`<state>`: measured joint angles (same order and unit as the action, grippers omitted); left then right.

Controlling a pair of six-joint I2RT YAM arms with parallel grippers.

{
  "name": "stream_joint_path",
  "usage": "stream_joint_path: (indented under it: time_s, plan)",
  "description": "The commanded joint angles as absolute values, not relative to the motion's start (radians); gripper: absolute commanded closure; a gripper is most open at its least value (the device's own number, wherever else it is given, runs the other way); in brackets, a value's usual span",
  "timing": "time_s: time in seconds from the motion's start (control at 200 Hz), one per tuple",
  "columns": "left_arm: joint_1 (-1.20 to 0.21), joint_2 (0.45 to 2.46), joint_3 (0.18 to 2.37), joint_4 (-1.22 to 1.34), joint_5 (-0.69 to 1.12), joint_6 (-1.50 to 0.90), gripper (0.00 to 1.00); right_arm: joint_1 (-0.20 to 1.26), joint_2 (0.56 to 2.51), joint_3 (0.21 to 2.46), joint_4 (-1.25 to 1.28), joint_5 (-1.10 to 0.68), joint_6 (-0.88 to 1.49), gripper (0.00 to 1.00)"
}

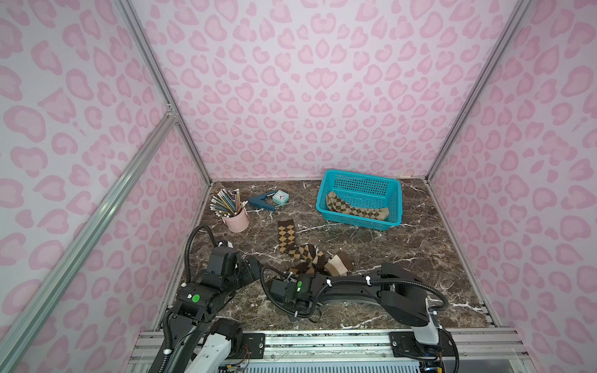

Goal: Place the socks together as a pair
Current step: Pick up the sock at the center of the board, then place the sock at the center of the board.

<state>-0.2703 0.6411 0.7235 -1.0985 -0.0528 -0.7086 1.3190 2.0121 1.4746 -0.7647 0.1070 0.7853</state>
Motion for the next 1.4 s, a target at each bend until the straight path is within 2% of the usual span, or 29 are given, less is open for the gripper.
stream_joint_path:
  time_s: [0.0,0.235,0.45,0.59,0.695,0.9,0.995,1.085,1.23,1.395]
  plan:
    - [-0.269,0.637,0.762,-1.102,-0.060,-0.682,0.02,1.298,1.846,1.453,-0.693,0.088,0.771,1.00]
    - [-0.270,0.686,0.893,-1.071,-0.015,-0.624,0.02,1.165,1.557,1.538,-0.712,-0.068,0.698,1.00]
    - [-0.330,0.788,0.960,-0.986,0.009,-0.629,0.02,0.850,1.330,1.503,-0.740,-0.190,0.639,1.00]
    - [-0.484,0.858,0.988,-0.938,-0.057,-0.687,0.02,0.666,1.264,1.534,-0.801,-0.259,0.575,1.00]
    - [-0.624,0.933,0.999,-0.882,-0.113,-0.745,0.02,0.505,1.220,1.502,-0.797,-0.378,0.549,1.00]
    - [-0.874,1.144,1.024,-0.728,-0.167,-0.832,0.02,0.179,1.096,1.180,-0.730,-0.569,0.495,1.00]
    - [-0.943,1.255,1.056,-0.673,-0.165,-0.843,0.02,0.052,1.053,1.079,-0.758,-0.584,0.461,1.00]
    - [-0.973,1.330,1.067,-0.601,-0.127,-0.856,0.02,-0.021,1.014,1.078,-0.789,-0.608,0.426,1.00]
    - [-0.991,1.409,1.080,-0.528,-0.083,-0.862,0.02,-0.087,1.041,1.181,-0.959,-0.489,0.311,1.00]
    - [-0.992,1.431,1.089,-0.515,-0.074,-0.853,0.02,-0.091,1.069,1.286,-1.052,-0.309,0.281,1.00]
